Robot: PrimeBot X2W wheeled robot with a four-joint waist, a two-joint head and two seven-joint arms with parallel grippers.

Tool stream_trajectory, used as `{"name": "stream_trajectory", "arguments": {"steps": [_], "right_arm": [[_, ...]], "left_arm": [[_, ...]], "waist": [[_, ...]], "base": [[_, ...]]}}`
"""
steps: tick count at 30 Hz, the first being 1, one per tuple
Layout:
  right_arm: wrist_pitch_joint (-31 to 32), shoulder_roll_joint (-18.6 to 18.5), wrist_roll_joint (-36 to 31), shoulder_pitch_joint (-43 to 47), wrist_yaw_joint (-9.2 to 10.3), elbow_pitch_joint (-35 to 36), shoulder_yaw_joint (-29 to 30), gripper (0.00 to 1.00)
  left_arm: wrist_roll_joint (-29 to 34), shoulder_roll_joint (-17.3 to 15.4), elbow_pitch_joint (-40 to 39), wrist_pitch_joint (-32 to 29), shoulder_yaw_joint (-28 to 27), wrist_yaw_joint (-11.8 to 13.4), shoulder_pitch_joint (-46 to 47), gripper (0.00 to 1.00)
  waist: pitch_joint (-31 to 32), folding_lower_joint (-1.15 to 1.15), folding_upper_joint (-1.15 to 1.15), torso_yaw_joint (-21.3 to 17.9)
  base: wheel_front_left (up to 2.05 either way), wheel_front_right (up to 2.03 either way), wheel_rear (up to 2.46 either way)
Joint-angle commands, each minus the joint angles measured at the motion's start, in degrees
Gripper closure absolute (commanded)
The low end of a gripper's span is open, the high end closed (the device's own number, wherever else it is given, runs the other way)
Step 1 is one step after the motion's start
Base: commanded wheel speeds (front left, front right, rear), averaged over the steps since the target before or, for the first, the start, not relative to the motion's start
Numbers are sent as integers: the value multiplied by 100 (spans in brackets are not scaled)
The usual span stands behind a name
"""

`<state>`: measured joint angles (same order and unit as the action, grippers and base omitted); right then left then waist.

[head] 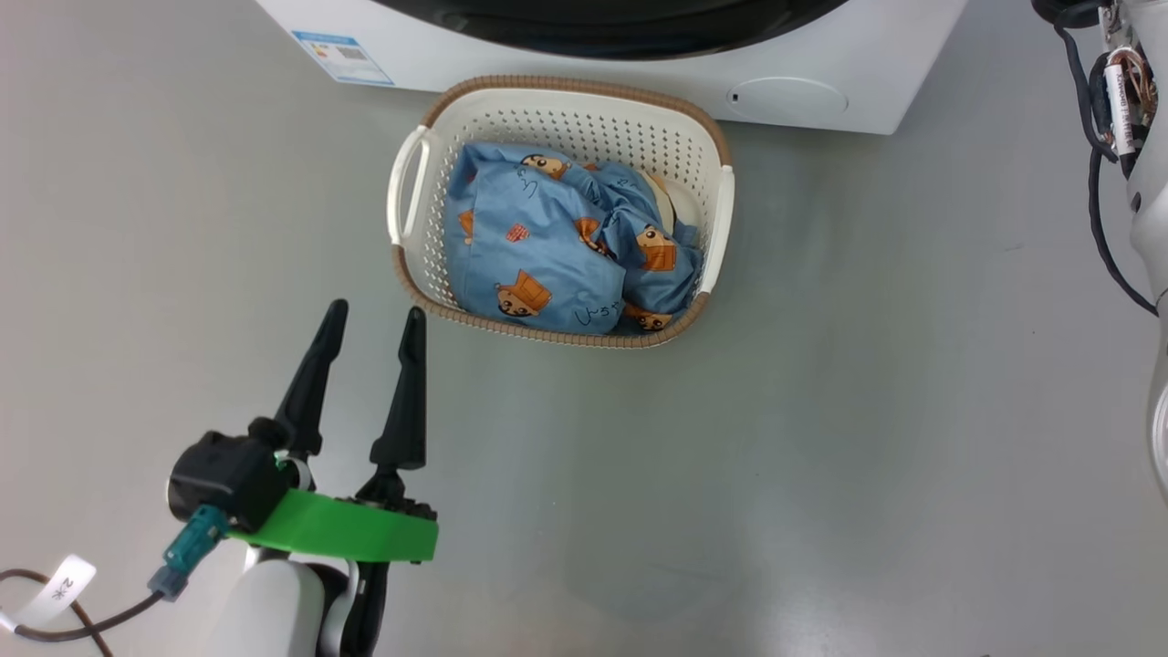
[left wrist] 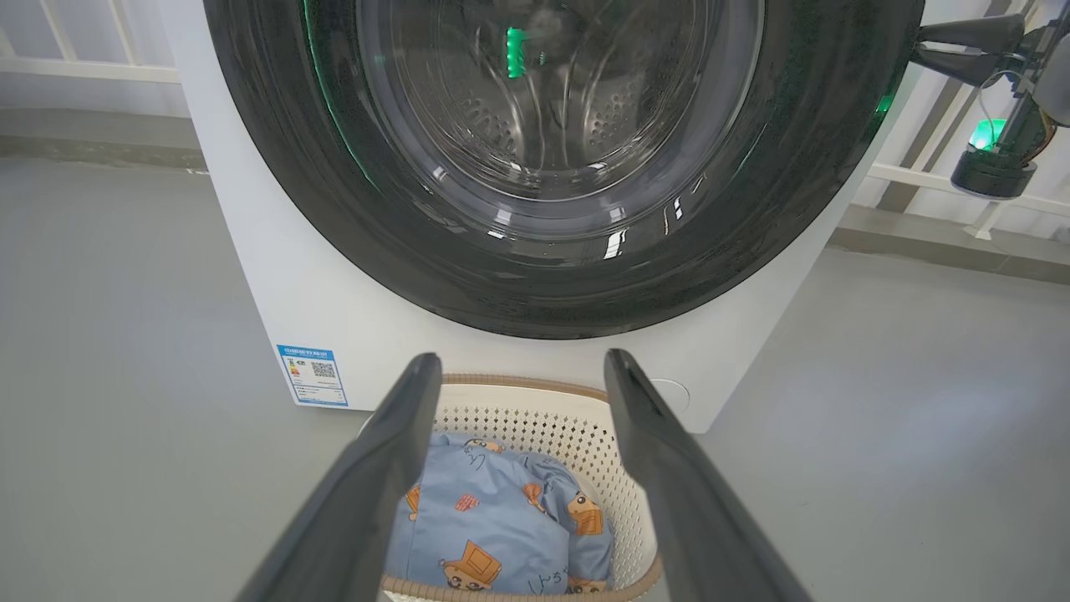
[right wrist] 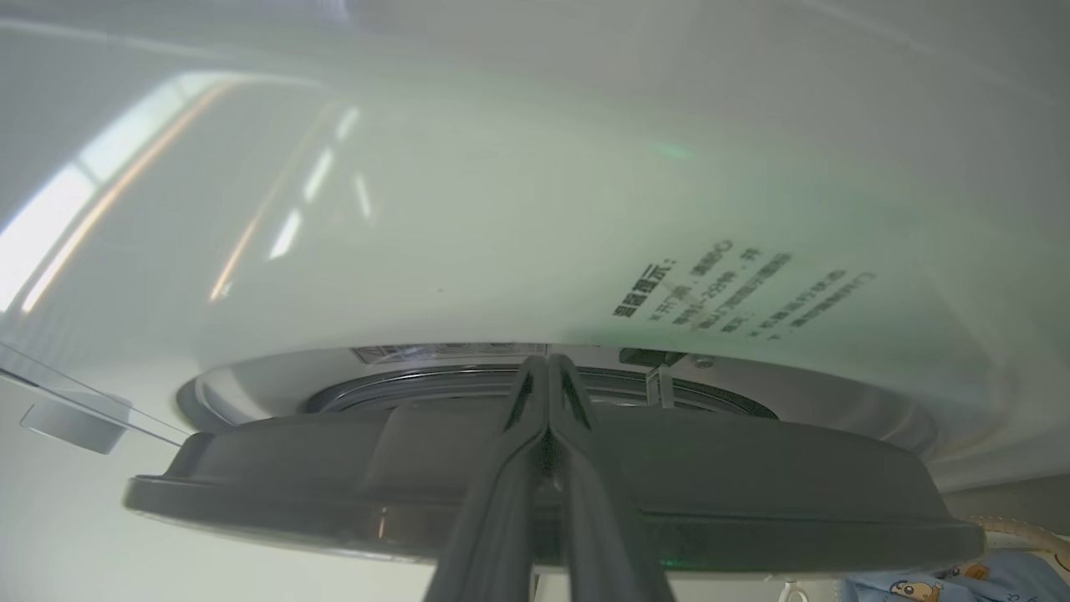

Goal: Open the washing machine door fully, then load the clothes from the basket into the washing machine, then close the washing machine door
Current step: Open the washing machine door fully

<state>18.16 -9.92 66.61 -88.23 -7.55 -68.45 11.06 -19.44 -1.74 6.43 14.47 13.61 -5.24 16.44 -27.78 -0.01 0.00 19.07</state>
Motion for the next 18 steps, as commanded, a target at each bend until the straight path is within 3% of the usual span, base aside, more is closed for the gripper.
{"name": "stream_trajectory", "arguments": {"steps": [1, 18], "right_arm": [[-23, 138, -85, -225, 6, 110, -59, 100], [-100, 168, -253, -663, 6, -172, -120, 100]], "left_arm": [[-35, -114, -167, 52, -131, 30, 117, 0], [-201, -114, -267, 52, 6, 45, 292, 0]], "waist": [[-31, 0, 0, 33], [-270, 0, 0, 124]], "base": [[0, 0, 0], [0, 0, 0]]}}
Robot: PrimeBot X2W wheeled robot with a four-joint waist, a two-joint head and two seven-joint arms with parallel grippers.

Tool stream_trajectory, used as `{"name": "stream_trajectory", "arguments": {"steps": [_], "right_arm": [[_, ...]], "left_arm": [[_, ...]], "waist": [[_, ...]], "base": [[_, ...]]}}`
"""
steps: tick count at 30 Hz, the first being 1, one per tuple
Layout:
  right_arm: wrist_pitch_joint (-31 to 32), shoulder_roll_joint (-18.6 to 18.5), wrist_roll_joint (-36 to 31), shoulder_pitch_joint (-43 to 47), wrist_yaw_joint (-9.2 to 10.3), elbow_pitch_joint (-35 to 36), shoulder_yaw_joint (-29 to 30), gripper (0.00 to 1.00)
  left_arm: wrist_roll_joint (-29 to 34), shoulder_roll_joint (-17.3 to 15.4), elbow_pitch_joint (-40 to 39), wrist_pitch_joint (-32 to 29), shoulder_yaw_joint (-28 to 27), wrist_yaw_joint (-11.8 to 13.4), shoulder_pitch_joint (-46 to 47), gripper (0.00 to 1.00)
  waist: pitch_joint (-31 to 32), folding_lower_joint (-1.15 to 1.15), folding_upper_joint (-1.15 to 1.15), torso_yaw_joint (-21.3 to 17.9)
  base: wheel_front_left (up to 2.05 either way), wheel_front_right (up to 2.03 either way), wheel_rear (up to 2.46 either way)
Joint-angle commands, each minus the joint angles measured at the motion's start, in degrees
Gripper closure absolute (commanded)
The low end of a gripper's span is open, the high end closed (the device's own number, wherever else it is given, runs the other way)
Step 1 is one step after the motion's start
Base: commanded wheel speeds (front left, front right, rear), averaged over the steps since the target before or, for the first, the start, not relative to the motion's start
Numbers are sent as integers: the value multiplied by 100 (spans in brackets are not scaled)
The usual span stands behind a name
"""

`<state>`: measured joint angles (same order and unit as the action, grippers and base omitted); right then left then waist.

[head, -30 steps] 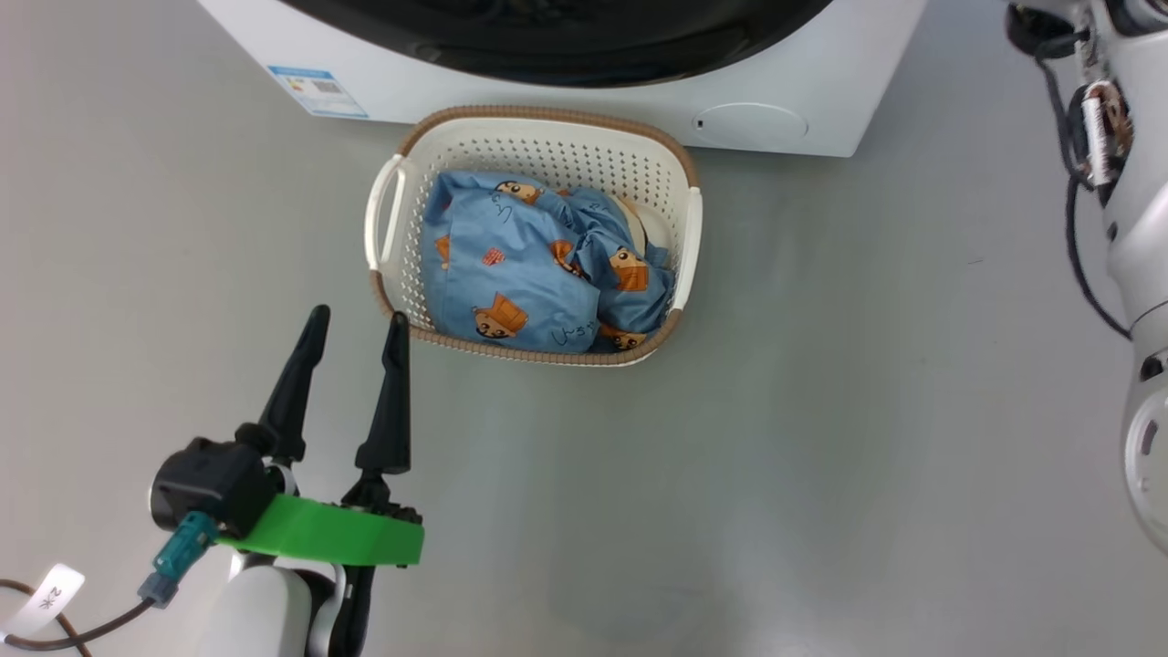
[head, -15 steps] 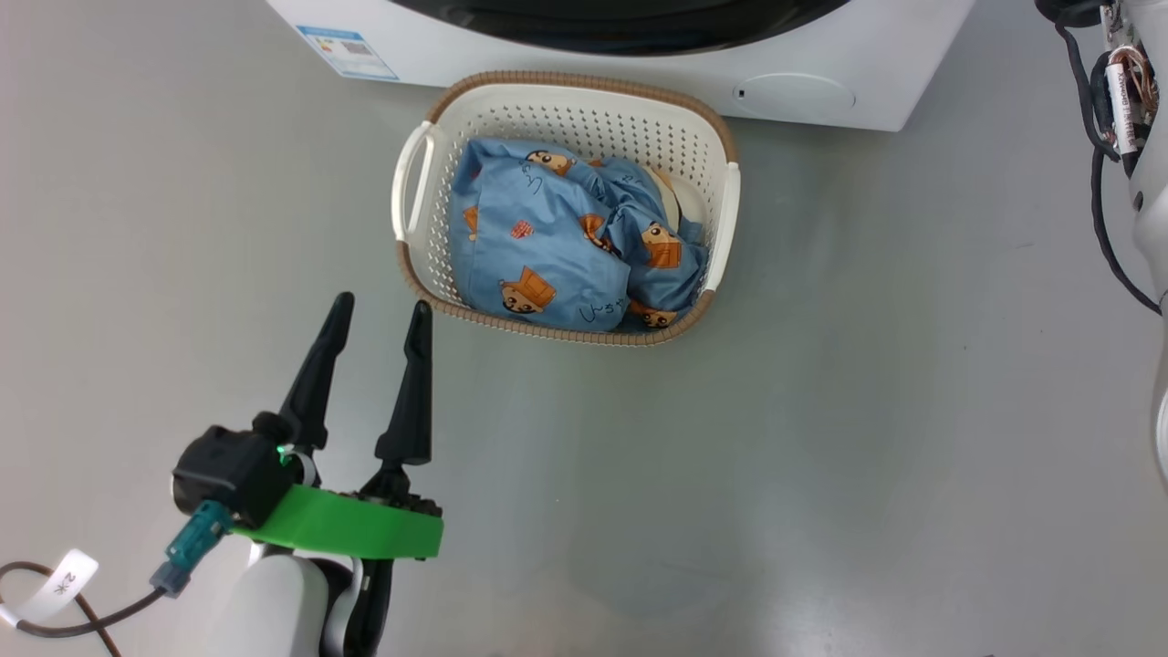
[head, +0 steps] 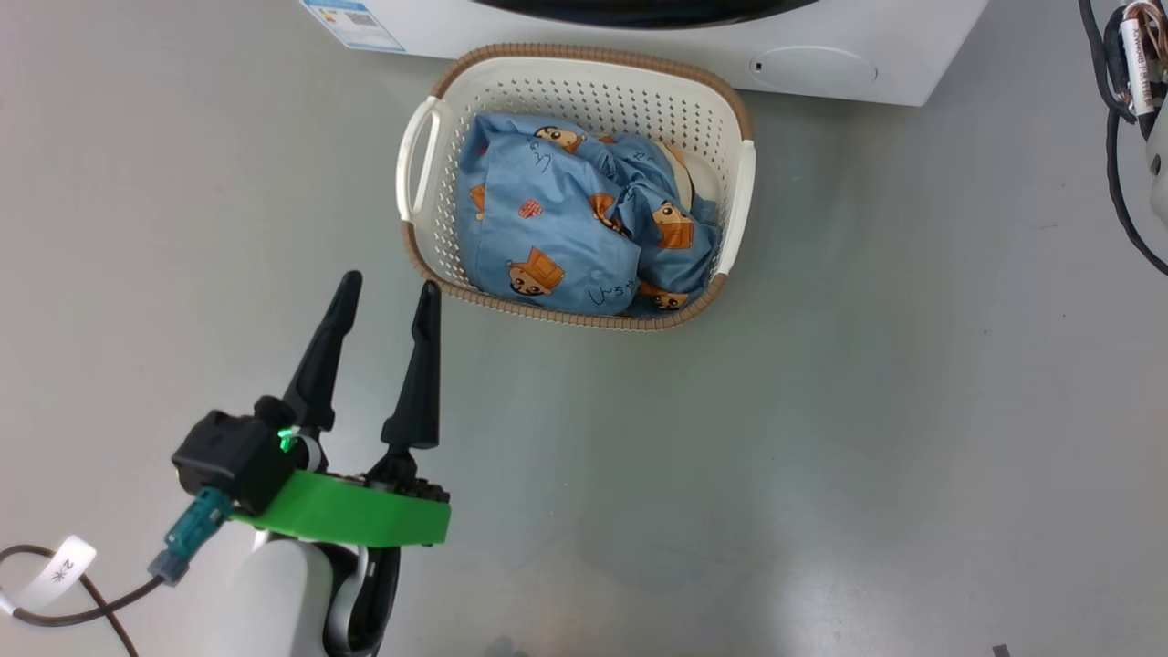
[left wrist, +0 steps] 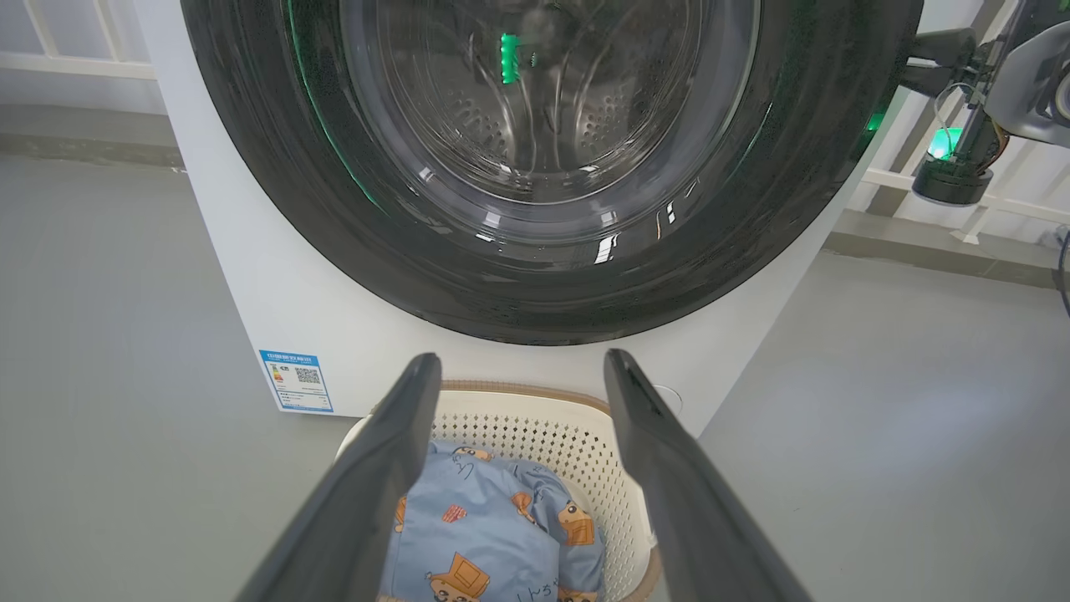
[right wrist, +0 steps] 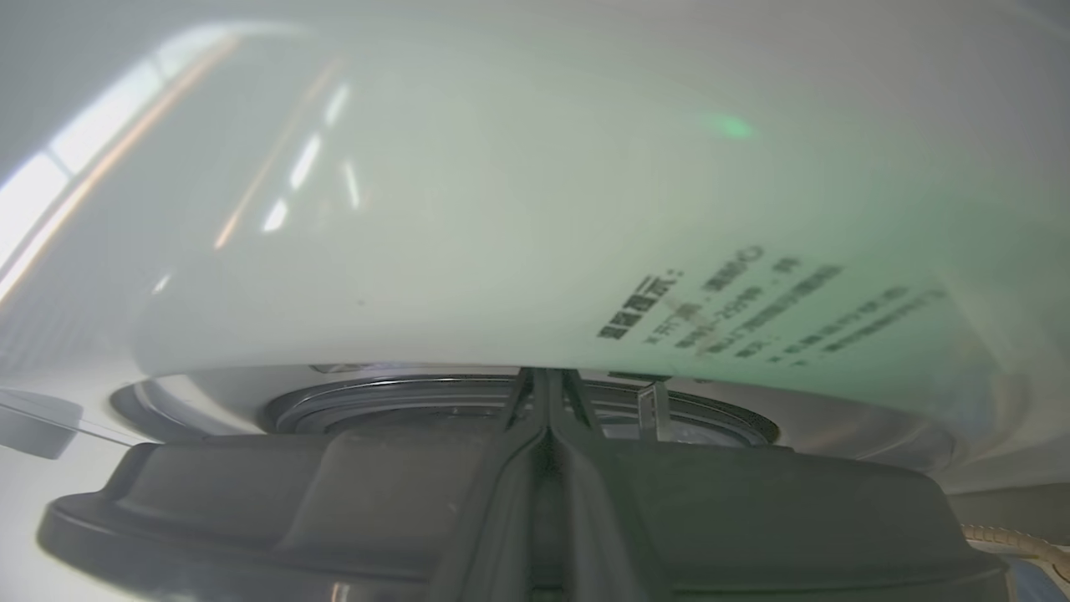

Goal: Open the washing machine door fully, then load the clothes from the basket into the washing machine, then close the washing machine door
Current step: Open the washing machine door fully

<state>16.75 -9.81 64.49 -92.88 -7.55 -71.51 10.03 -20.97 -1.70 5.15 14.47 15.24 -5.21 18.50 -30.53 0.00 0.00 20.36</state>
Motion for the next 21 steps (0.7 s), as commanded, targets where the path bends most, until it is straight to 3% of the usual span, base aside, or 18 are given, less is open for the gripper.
{"name": "stream_trajectory", "arguments": {"steps": [1, 21], "right_arm": [[73, 158, -48, -188, 6, 127, -28, 100], [1468, 295, -32, 147, 6, 270, -332, 100]], "left_arm": [[-51, -118, -138, 52, -161, 42, 89, 0], [-53, -118, -178, 52, -246, 74, 76, 0]], "waist": [[7, 0, 0, -7], [95, 0, 0, -53]], "base": [[0, 0, 0], [0, 0, 0]]}}
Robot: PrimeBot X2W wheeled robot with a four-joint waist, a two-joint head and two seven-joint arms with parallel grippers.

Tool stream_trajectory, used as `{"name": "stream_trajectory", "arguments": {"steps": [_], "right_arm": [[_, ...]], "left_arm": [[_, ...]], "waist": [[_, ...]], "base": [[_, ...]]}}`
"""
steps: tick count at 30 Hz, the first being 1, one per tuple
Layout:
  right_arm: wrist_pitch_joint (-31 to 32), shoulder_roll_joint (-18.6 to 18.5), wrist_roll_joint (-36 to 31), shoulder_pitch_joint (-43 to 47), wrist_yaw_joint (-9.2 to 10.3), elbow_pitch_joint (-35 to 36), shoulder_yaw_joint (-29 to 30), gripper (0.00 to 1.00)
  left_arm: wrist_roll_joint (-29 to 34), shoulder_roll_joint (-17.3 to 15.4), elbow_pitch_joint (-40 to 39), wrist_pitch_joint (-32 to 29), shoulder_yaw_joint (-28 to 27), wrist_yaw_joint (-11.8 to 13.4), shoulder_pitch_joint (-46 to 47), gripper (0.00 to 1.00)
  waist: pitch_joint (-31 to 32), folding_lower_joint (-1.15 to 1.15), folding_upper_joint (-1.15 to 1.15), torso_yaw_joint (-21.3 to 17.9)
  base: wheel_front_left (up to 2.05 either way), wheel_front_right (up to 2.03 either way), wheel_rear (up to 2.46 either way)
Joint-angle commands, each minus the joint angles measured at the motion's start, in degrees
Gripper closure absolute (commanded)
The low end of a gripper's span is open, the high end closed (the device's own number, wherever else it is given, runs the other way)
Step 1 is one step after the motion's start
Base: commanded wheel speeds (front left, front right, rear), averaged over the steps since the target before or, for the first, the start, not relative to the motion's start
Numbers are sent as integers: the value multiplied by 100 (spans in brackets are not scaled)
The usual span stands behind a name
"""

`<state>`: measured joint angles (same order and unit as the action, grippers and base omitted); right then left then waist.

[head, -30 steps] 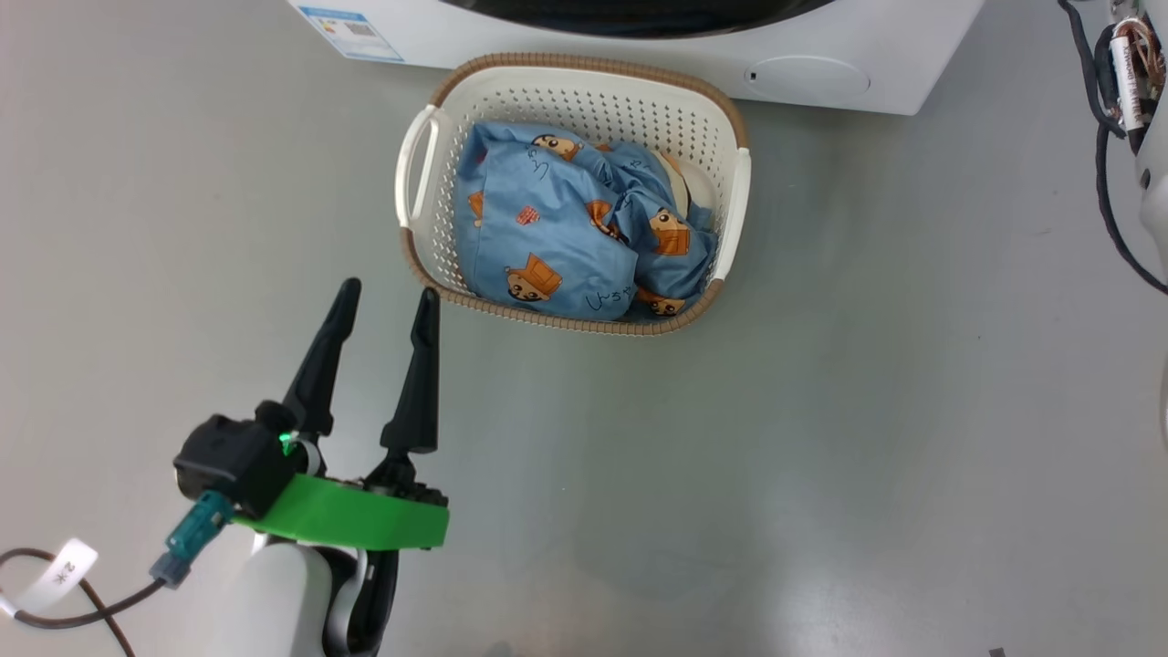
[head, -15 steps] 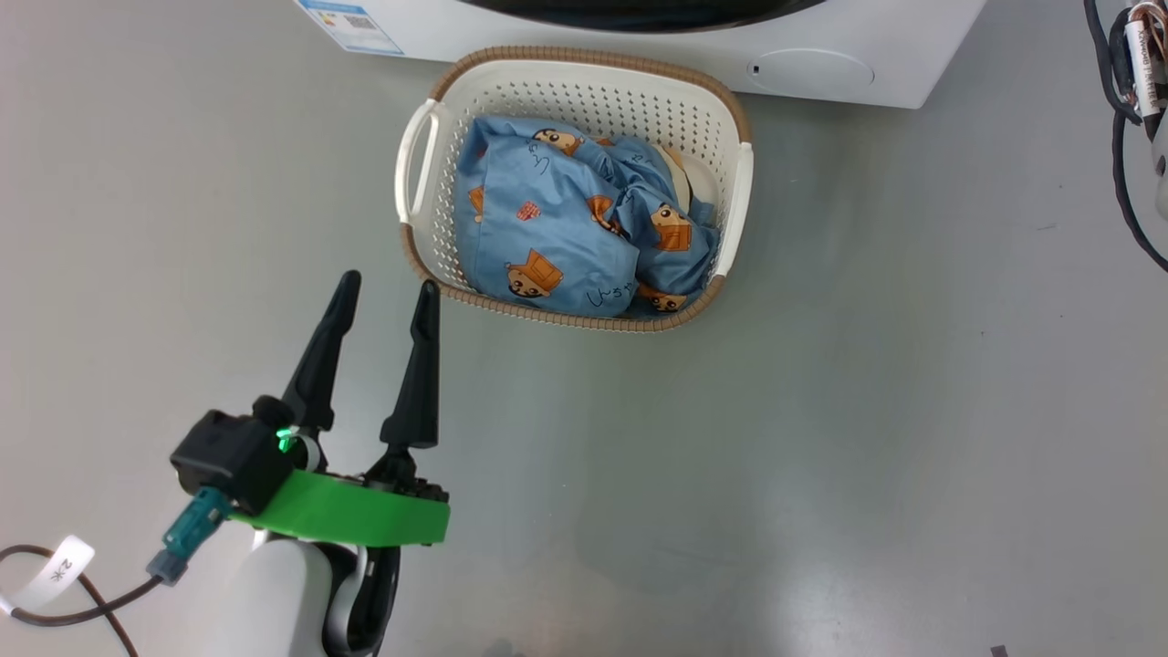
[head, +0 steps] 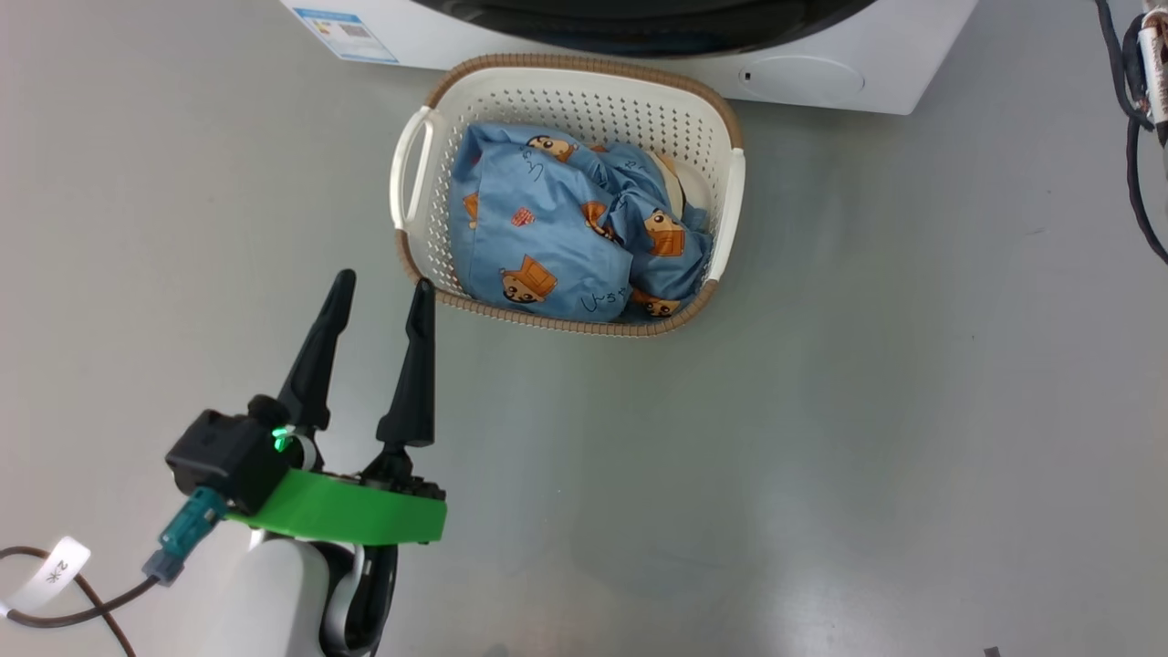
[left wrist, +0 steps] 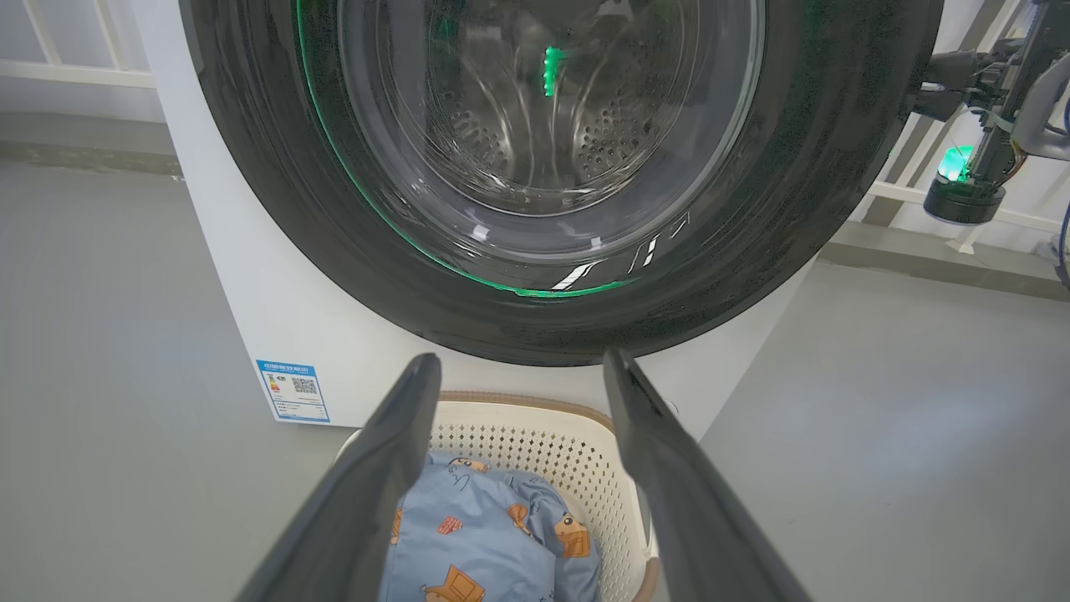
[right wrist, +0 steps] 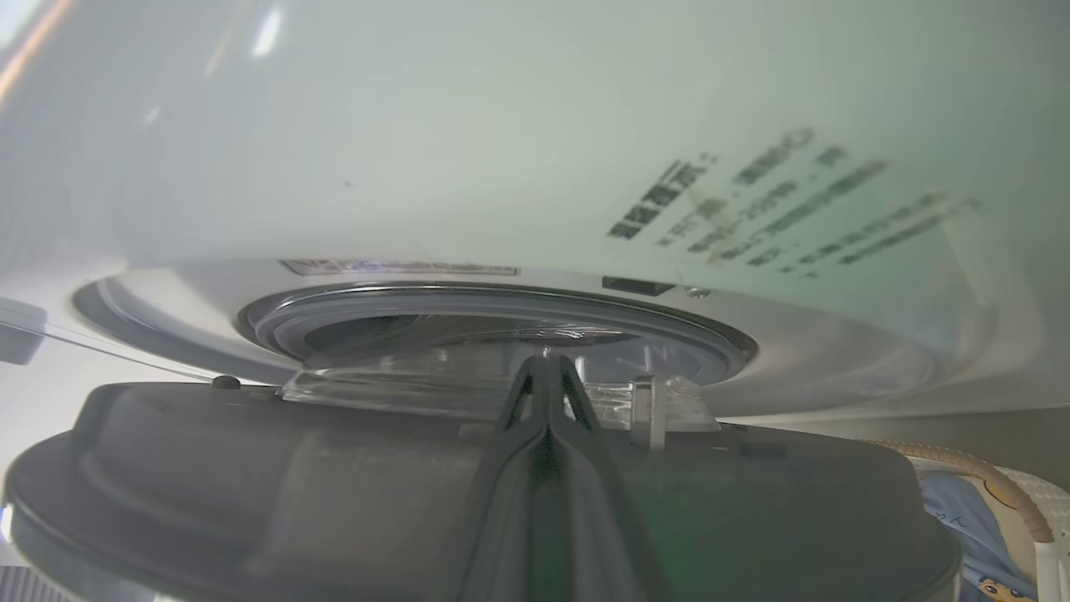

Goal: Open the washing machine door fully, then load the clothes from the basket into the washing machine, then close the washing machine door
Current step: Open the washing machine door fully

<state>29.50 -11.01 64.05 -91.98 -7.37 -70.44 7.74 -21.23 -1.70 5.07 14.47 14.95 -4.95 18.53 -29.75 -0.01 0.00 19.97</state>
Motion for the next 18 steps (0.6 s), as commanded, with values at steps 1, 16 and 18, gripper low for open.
{"name": "stream_trajectory", "arguments": {"steps": [1, 16, 18], "right_arm": [[296, 421, 26, 91, -12, 201, -119, 100], [1541, 455, 153, 744, -12, 891, -352, 100], [1742, 477, 189, 850, -12, 967, -368, 100]], "left_arm": [[-19, -118, -176, 52, -221, 48, 73, 0], [102, -118, -240, 52, -313, 57, -6, 0], [125, -118, -240, 52, -327, 53, -24, 0]], "waist": [[27, 0, 0, -25], [280, 0, 0, -117], [322, 0, 0, -122]], "base": [[0, 0, 0], [0, 0, 0], [0, 0, 0]]}}
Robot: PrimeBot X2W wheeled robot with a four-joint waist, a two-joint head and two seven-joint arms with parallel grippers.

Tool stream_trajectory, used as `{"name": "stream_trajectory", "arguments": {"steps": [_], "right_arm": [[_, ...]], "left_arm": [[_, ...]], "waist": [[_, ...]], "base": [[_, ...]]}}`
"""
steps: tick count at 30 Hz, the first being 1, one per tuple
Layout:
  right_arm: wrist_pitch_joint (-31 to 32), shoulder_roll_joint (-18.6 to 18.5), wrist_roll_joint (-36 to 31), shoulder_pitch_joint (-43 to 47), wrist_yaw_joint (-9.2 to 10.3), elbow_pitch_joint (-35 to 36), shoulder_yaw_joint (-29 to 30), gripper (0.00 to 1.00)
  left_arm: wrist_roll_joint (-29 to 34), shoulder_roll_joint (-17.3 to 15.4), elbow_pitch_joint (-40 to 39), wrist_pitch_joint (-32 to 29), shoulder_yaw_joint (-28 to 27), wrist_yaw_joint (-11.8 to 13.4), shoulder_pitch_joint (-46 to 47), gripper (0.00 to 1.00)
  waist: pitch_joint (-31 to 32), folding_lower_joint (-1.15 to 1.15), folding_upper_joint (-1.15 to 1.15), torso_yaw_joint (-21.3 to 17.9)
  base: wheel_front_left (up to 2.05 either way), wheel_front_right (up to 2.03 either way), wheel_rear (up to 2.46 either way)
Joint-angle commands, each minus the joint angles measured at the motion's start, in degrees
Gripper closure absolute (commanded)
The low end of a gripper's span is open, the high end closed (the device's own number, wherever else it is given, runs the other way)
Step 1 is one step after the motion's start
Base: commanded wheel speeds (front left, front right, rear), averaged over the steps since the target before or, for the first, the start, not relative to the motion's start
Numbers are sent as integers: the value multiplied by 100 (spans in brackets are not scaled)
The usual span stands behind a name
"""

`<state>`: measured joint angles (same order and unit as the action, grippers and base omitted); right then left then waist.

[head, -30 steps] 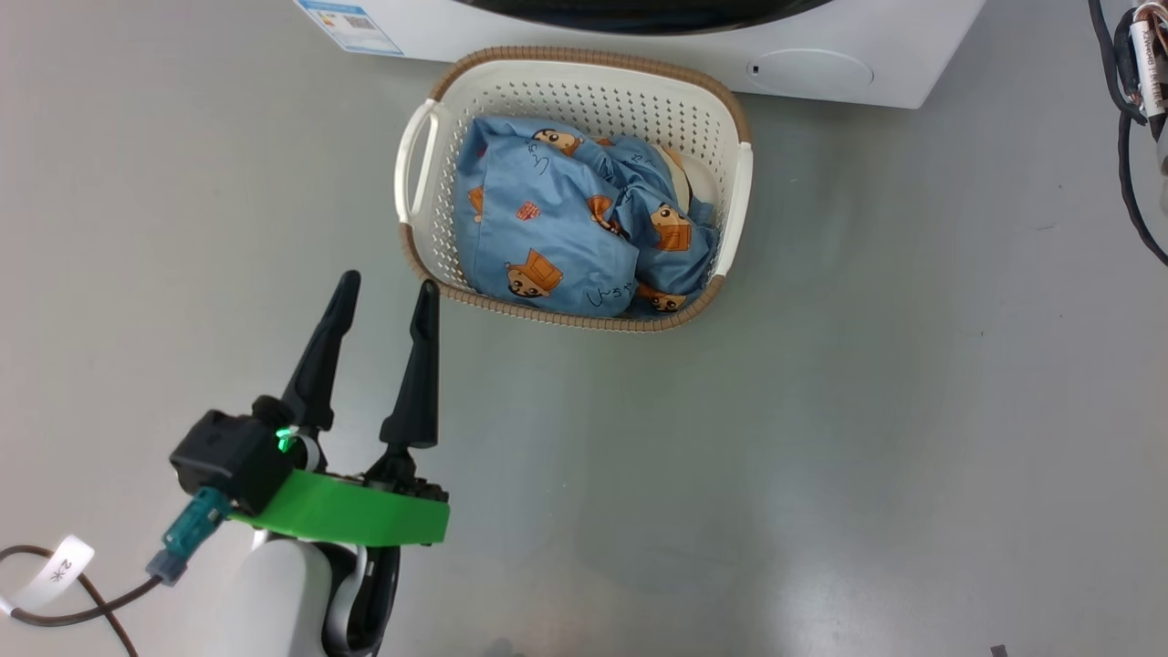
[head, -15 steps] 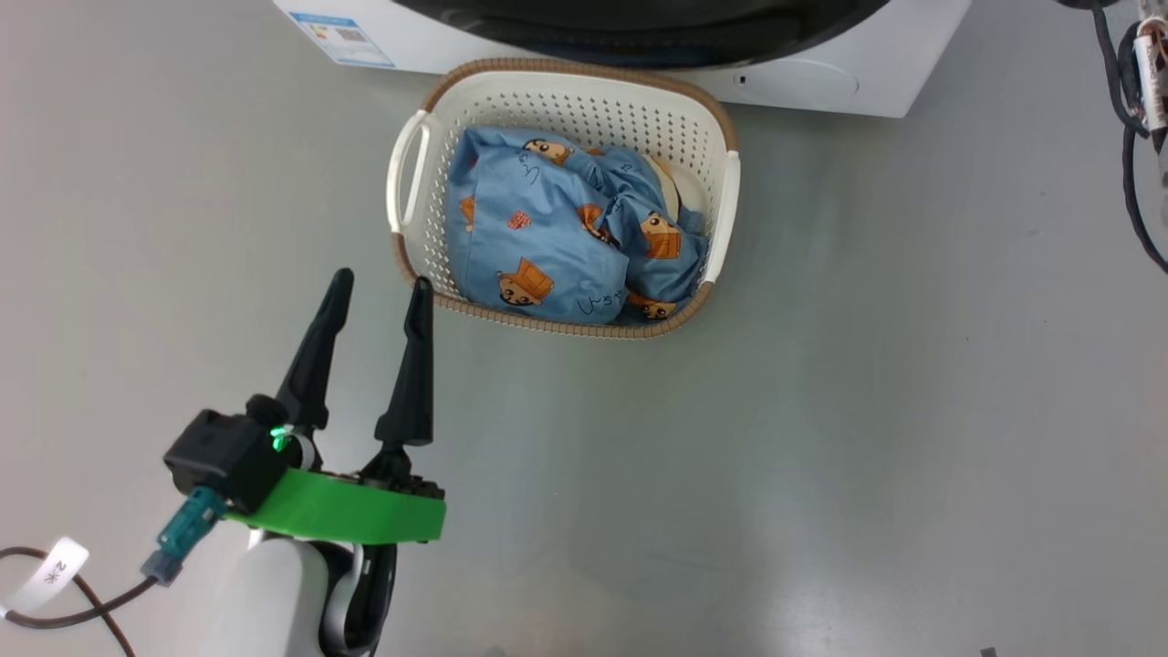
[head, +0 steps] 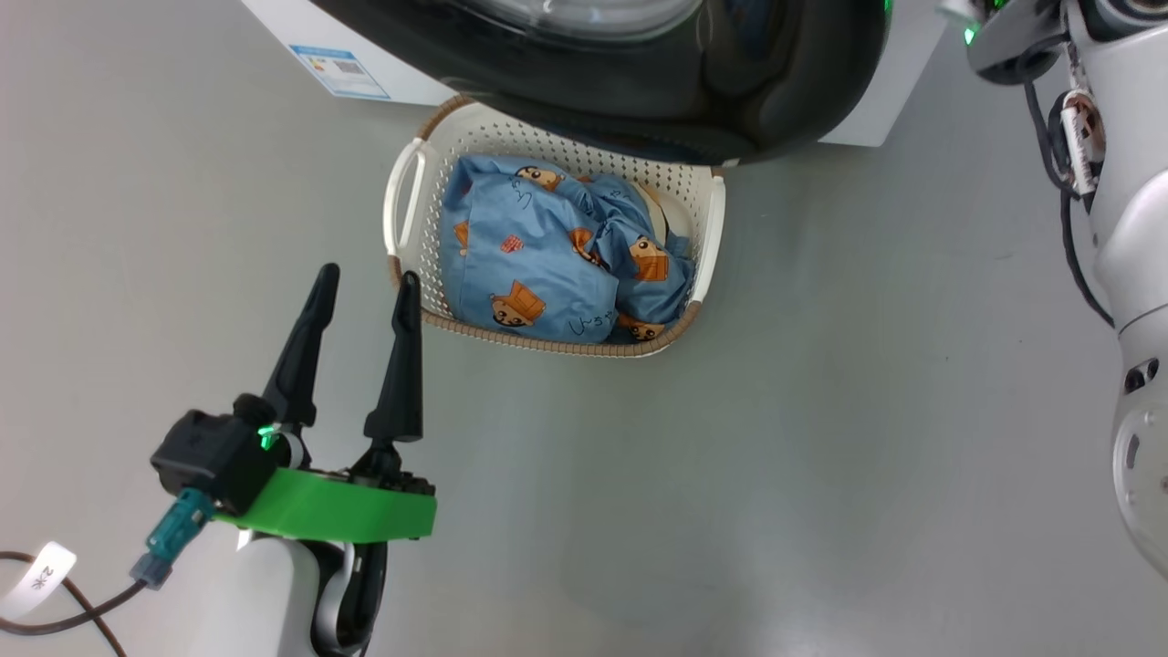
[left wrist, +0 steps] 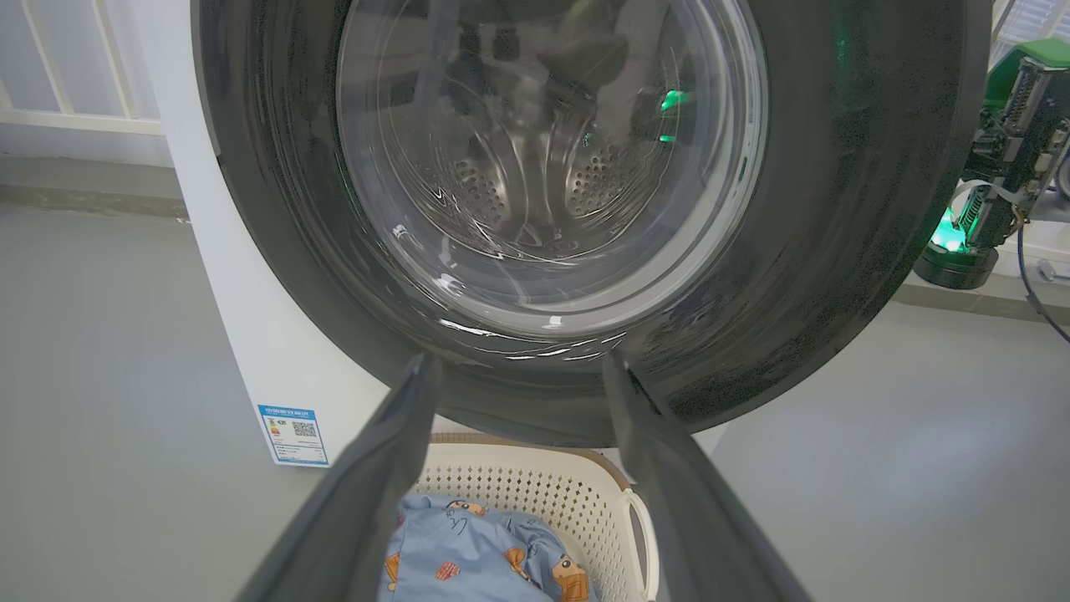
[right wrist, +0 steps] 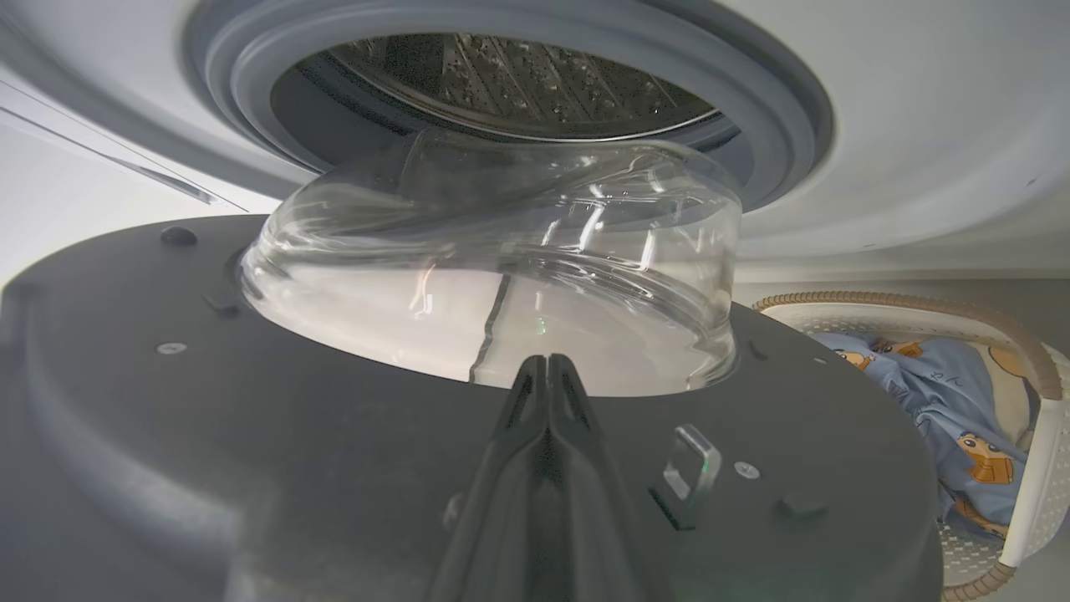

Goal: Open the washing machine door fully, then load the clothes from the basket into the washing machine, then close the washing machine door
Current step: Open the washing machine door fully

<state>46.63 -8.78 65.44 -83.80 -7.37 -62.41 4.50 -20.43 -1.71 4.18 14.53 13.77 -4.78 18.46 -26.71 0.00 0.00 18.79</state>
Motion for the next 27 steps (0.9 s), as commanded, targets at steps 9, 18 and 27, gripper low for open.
{"name": "stream_trajectory", "arguments": {"steps": [9, 18, 27], "right_arm": [[1130, 433, 243, 539, -12, 496, -156, 100], [1982, 571, 405, 1037, -12, 1017, -309, 100], [2293, 589, 930, 1593, -12, 1570, -969, 100]], "left_arm": [[118, -117, -160, 47, -279, 24, -129, 0], [138, -117, -155, 47, -305, 34, -173, 0], [135, -117, -116, 47, -321, 40, -198, 0]], "waist": [[206, 0, 0, -40], [297, 0, 0, -48], [382, 0, 0, -30]], "base": [[0, 0, 0], [0, 0, 0], [0, 0, 0]]}}
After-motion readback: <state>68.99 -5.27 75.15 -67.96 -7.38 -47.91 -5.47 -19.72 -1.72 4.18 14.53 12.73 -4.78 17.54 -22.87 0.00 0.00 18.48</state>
